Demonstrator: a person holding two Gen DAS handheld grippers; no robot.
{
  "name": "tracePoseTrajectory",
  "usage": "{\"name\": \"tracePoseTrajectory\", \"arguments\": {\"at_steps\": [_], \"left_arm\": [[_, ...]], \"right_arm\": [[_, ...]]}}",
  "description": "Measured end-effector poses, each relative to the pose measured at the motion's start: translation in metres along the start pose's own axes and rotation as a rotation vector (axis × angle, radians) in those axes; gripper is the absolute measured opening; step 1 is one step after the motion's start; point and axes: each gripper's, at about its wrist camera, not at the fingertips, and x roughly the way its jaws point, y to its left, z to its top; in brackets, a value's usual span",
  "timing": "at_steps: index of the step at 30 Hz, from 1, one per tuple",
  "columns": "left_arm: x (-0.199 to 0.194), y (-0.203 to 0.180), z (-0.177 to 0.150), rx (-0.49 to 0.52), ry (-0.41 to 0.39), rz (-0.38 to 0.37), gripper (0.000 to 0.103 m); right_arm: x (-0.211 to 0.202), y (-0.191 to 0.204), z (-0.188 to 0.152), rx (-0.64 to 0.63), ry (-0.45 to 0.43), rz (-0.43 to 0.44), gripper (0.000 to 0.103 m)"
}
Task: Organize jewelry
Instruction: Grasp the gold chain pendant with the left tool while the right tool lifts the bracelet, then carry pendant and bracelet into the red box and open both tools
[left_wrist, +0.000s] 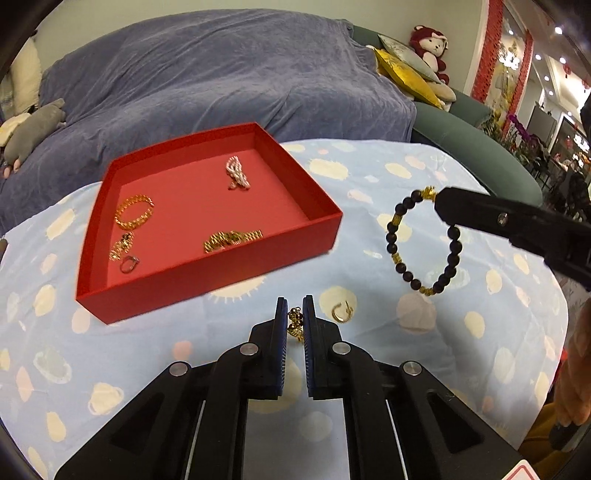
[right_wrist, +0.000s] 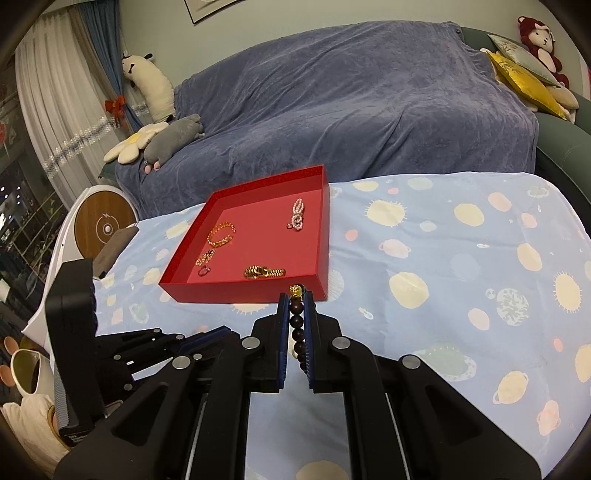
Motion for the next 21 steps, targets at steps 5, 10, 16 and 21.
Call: {"name": "tracePoseTrajectory", "arguments": {"at_steps": [5, 10, 16, 21], "left_arm": [[-0.02, 0.034, 0.026, -0.073, -0.073, 0.039, 0.006], [-0.028, 0.067, 0.049, -0.136, -0.121, 0.092, 0.006], [-0.02, 0.1, 0.084, -0.21, -0.137, 0.131, 0.006], [-0.009, 0.108, 0.103, -0.216, -0.155, 0.145, 0.006]], "right_arm": [[0.01, 0.019, 0.025, -0.012, -0.04, 0.015, 0.007], [0.026, 0.03, 0.047, 0.013, -0.061, 0.036, 0.007], [0.055, 0.043, 0.074, 0.032, -0.069, 0.053, 0.007], [0.079, 0.042, 0.085, 0.066, -0.053, 0.066, 0.007]]}}
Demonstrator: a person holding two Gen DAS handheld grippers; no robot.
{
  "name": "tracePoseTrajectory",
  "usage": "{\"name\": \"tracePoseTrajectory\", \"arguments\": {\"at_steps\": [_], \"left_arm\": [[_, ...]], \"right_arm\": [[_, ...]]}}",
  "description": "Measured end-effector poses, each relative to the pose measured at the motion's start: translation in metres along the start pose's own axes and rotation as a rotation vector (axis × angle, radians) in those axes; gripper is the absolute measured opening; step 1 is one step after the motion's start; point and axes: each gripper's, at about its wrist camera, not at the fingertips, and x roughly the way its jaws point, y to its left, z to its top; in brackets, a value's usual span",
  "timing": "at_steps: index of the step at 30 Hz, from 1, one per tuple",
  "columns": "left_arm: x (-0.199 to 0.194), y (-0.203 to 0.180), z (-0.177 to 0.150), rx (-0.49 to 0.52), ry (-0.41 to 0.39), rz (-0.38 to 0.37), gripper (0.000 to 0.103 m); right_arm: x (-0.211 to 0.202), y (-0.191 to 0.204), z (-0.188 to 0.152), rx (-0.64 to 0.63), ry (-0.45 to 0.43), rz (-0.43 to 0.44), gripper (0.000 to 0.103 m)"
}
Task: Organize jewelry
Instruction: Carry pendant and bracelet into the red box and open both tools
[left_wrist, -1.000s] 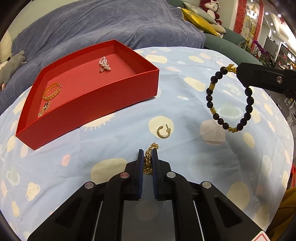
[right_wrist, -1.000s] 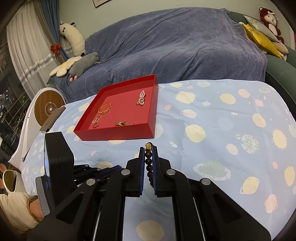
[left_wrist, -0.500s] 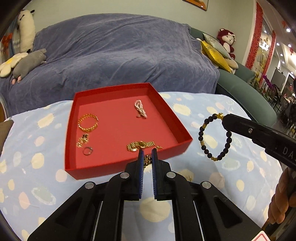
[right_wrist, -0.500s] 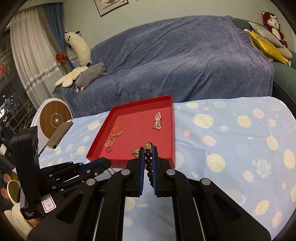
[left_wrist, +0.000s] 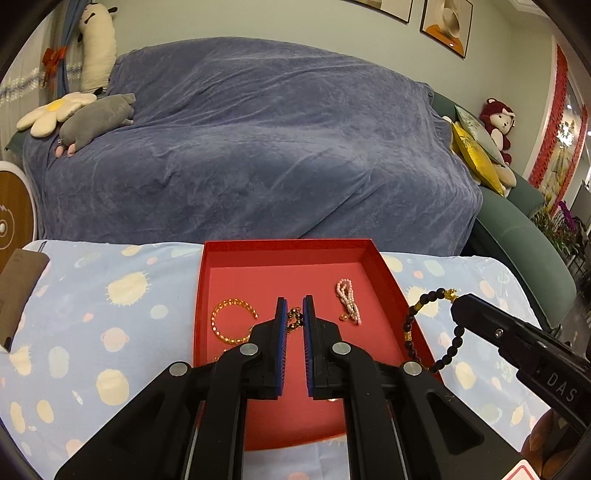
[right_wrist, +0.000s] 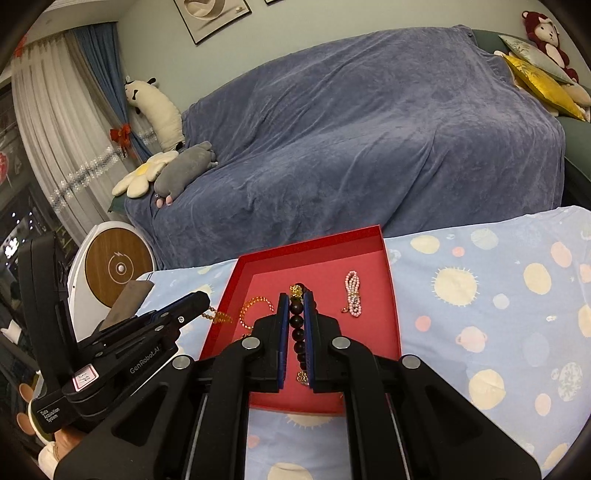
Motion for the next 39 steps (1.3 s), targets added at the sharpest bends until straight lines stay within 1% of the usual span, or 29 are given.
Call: {"name": "tracePoseTrajectory", "arguments": {"at_steps": [8, 11, 13, 18, 21, 24, 25, 26, 28, 30, 31, 32, 39], "left_arm": [[0.026, 0.011, 0.004, -0.006, 0.029, 0.029, 0.006], [0.034, 0.015, 0.005, -0.028, 0.039, 0.013, 0.006], [0.038, 0.015, 0.006, -0.022, 0.037, 0.011, 0.006], [0.046, 0.018, 0.005, -0.024, 0.05, 0.018, 0.006], [0.048, 0.02, 0.004, -0.032, 0.059, 0.029, 0.007], [0.051, 0.024, 0.003, -0.049, 0.075, 0.038, 0.016], [0.051, 0.025, 0.003, -0.056, 0.081, 0.043, 0.024], [0.051, 0.027, 0.003, -0.062, 0.08, 0.047, 0.028], [0.05, 0.028, 0.003, -0.063, 0.077, 0.054, 0.029], [0.049, 0.028, 0.003, -0.065, 0.077, 0.056, 0.035], [0.048, 0.028, 0.002, -0.067, 0.075, 0.06, 0.041], [0.046, 0.028, 0.002, -0.067, 0.072, 0.064, 0.043], [0.035, 0.026, -0.005, -0.045, 0.07, 0.084, 0.047]], "right_arm": [[0.037, -0.005, -0.008, -0.003, 0.045, -0.065, 0.007], [0.044, -0.008, -0.01, -0.003, 0.049, -0.085, 0.007], [0.046, -0.011, -0.009, 0.006, 0.048, -0.089, 0.007], [0.056, -0.012, -0.012, -0.017, 0.059, -0.113, 0.007], [0.059, -0.014, -0.014, -0.016, 0.049, -0.134, 0.009], [0.057, -0.016, -0.015, -0.009, 0.033, -0.154, 0.019], [0.056, -0.017, -0.014, -0.005, 0.031, -0.156, 0.024], [0.056, -0.018, -0.014, -0.002, 0.031, -0.155, 0.024], [0.054, -0.019, -0.014, 0.005, 0.03, -0.151, 0.024], [0.052, -0.018, -0.015, 0.003, 0.031, -0.147, 0.024], [0.051, -0.017, -0.015, 0.0, 0.032, -0.145, 0.024], [0.05, -0.016, -0.015, -0.003, 0.033, -0.142, 0.024], [0.035, -0.007, -0.019, -0.012, 0.015, -0.116, 0.025]]}}
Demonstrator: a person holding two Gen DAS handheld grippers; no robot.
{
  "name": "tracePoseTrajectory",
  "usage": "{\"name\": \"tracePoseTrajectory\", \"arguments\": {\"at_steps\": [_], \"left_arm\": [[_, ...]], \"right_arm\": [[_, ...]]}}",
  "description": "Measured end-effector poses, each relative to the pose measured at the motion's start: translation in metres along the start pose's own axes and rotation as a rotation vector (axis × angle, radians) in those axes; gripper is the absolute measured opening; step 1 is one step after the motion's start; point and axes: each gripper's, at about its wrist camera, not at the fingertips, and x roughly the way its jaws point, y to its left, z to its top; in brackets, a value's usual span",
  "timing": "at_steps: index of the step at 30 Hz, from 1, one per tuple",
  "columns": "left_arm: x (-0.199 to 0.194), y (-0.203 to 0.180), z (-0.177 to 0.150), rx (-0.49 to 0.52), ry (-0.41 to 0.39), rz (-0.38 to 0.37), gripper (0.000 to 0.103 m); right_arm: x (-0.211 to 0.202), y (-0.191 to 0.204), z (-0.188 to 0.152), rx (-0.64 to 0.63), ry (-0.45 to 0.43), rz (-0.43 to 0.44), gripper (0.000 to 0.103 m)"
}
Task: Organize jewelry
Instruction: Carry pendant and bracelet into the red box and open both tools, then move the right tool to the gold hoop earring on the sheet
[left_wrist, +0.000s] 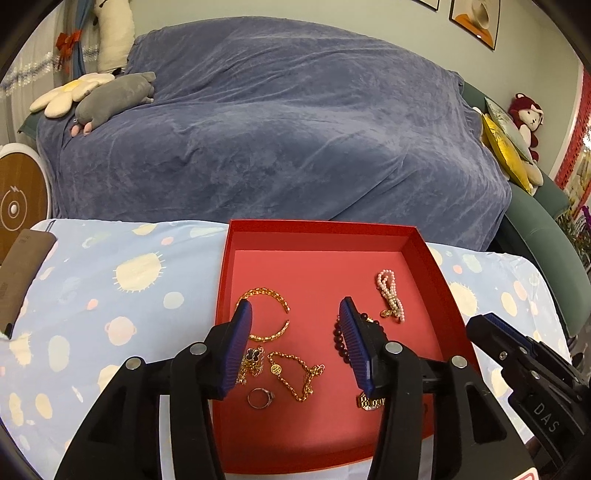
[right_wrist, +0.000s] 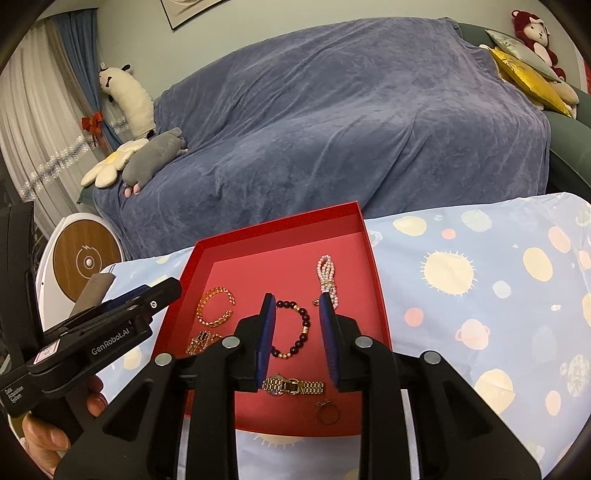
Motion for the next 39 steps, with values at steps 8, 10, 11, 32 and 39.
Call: {"name": "tracePoseTrajectory", "arguments": {"at_steps": [8, 10, 11, 32, 39], "left_arm": [[-0.014, -0.004, -0.017, -0.027, 0.011, 0.001, 0.047], [-0.017, -0.01, -0.022, -0.012, 0.009, 0.004, 0.047], [-0.019, -0.013, -0.025, -0.004, 0.009, 0.004, 0.048], [-0.058, -0.034, -0.091, 0.106, 0.035, 0.044, 0.066], [-0.07, -0.03, -0.11, 0.1, 0.046, 0.031, 0.07]], "right_arm": [[-0.024, 0.002, -0.008, -0.002, -0.011, 0.022, 0.035], [-0.03, 0.0, -0.013, -0.013, -0.009, 0.013, 0.037], [-0.033, 0.0, -0.016, -0.021, -0.008, 0.006, 0.039], [-0.084, -0.024, -0.067, -0.088, 0.041, -0.029, 0.068], [-0.082, -0.026, -0.088, -0.138, 0.09, -0.042, 0.069]]}}
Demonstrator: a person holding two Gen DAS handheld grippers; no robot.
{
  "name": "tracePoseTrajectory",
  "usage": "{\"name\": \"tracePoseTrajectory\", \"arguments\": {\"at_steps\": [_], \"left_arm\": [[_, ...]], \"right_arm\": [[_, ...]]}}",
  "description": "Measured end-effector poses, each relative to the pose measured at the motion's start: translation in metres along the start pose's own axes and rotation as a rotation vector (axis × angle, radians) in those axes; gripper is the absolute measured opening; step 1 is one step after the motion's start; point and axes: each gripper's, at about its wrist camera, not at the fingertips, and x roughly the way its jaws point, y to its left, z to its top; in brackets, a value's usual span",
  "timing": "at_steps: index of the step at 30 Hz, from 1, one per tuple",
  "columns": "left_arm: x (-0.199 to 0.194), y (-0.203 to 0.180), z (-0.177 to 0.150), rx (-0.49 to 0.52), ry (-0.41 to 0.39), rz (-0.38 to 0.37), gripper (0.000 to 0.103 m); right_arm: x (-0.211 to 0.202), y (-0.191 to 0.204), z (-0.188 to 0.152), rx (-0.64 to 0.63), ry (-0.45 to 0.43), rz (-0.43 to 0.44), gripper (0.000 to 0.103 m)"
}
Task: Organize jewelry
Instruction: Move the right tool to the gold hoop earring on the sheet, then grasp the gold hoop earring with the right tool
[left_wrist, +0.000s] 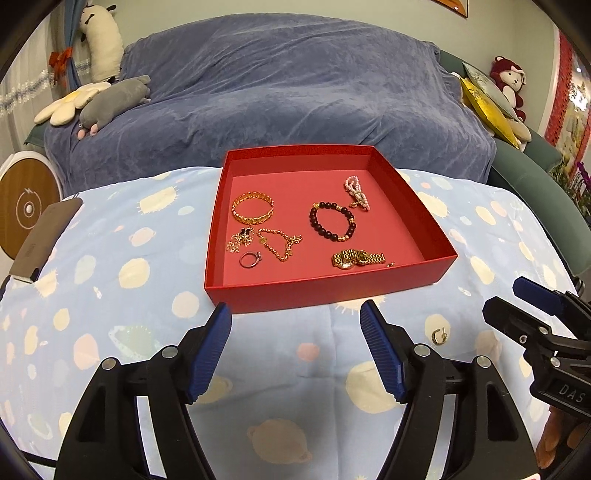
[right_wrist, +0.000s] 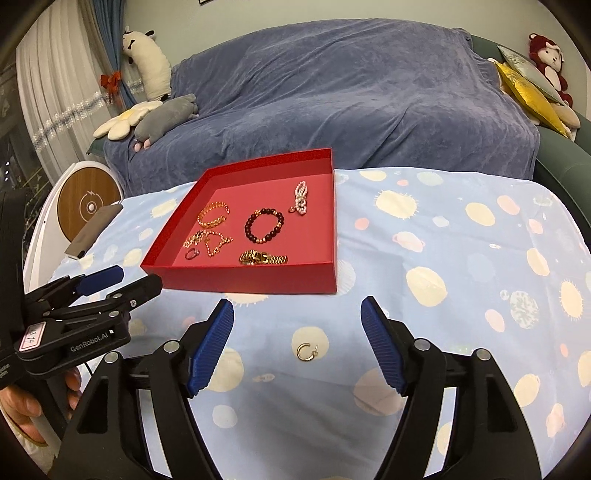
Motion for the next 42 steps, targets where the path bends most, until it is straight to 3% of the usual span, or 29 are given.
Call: {"name": "tracePoseTrajectory", "arguments": {"at_steps": [10, 19, 30, 33, 37, 42], "left_arm": [[0.009, 0.005, -0.017, 0.045, 0.044, 0.01, 0.075], [0.016, 0.017, -0.024, 0.025, 0.074, 0.009, 0.075], [0.024, 0.02, -0.026, 0.013, 0.104, 0.0, 0.075], [0.027, 0.021, -0.029, 0.008, 0.115, 0.003, 0.075], [0.029, 0.024, -0.032, 0.009, 0.12, 0.011, 0.075], [0.036, 0.026, -0.036, 0.018, 0.137, 0.022, 0.075]], "right_arm": [[0.026, -0.007, -0.032, 0.019, 0.099, -0.013, 0.069], [0.045, -0.007, -0.039, 0.014, 0.127, -0.035, 0.055], [0.061, 0.001, -0.041, -0.02, 0.136, -0.061, 0.049], [0.062, 0.002, -0.04, -0.032, 0.131, -0.075, 0.042], [0.064, 0.002, -0.038, -0.06, 0.127, -0.107, 0.018], [0.064, 0.004, -0.038, -0.058, 0.131, -0.109, 0.018]]}}
